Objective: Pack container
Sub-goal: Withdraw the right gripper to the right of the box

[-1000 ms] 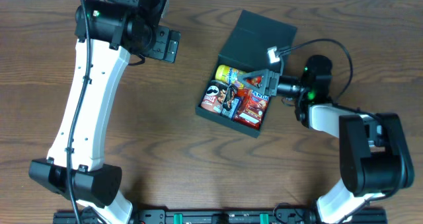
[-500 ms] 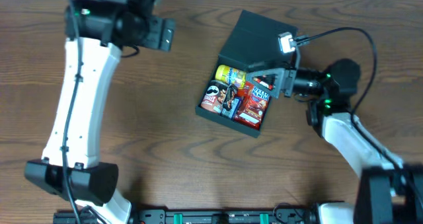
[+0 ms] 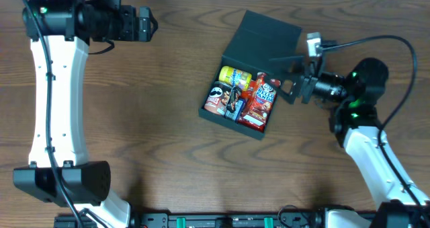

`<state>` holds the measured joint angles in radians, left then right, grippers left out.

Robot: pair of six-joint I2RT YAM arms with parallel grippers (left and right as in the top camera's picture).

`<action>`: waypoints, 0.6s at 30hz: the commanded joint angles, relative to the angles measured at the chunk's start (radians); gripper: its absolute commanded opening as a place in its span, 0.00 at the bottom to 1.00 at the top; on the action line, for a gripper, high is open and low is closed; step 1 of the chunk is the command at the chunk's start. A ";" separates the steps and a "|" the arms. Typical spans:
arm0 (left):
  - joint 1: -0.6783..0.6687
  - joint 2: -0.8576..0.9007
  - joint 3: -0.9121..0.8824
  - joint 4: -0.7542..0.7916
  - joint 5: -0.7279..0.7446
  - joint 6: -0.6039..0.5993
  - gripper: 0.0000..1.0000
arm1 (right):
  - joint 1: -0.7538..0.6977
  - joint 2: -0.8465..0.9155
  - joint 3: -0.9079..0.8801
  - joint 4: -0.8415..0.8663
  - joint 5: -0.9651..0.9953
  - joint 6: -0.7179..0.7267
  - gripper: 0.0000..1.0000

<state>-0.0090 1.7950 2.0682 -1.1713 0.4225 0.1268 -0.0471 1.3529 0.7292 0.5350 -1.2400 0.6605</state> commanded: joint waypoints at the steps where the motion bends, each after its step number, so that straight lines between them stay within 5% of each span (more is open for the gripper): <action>1: -0.019 0.010 0.010 -0.007 -0.019 0.020 0.95 | -0.065 0.001 0.016 -0.192 0.219 -0.241 0.99; 8: -0.051 0.012 0.010 0.005 -0.040 0.031 0.95 | -0.010 -0.003 0.306 -1.071 0.910 -0.546 0.99; 11: -0.048 0.033 0.008 0.046 -0.029 0.026 0.95 | 0.044 -0.011 0.425 -1.208 1.020 -0.526 0.99; 18: -0.011 0.211 0.008 0.171 0.275 -0.005 0.95 | 0.128 -0.133 0.509 -1.330 1.251 -0.355 0.99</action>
<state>-0.0311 1.9144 2.0693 -1.0252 0.5518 0.1345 0.0586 1.2720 1.2167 -0.7612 -0.1913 0.2226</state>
